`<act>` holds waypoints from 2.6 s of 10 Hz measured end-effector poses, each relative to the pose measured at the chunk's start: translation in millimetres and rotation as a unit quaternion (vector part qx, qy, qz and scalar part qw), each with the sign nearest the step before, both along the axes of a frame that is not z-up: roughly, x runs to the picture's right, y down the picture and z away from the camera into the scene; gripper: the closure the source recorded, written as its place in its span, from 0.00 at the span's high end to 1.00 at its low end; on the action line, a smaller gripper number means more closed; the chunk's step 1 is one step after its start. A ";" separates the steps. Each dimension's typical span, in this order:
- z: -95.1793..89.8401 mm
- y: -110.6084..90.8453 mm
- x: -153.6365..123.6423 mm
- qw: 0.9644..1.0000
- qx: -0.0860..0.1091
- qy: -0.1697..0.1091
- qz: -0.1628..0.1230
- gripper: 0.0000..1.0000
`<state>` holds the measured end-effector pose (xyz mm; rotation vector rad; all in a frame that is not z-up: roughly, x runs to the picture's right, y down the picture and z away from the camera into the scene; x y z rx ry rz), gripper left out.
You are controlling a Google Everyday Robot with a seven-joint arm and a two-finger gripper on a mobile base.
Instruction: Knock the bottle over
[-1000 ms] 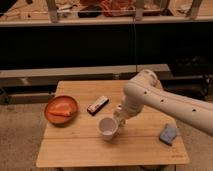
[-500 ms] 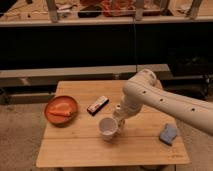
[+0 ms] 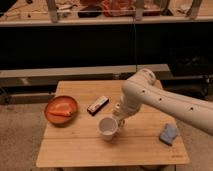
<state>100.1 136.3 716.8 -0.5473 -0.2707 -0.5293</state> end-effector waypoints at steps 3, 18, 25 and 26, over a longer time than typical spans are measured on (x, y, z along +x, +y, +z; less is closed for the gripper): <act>0.9 0.7 -0.2 1.000 -0.001 -0.007 -0.005 0.00; 1.7 0.0 -6.0 0.999 -0.003 -0.037 -0.030 0.00; 2.7 1.1 -7.9 0.998 -0.005 -0.051 -0.040 0.00; 3.1 1.7 -8.2 0.998 -0.006 -0.054 -0.042 0.00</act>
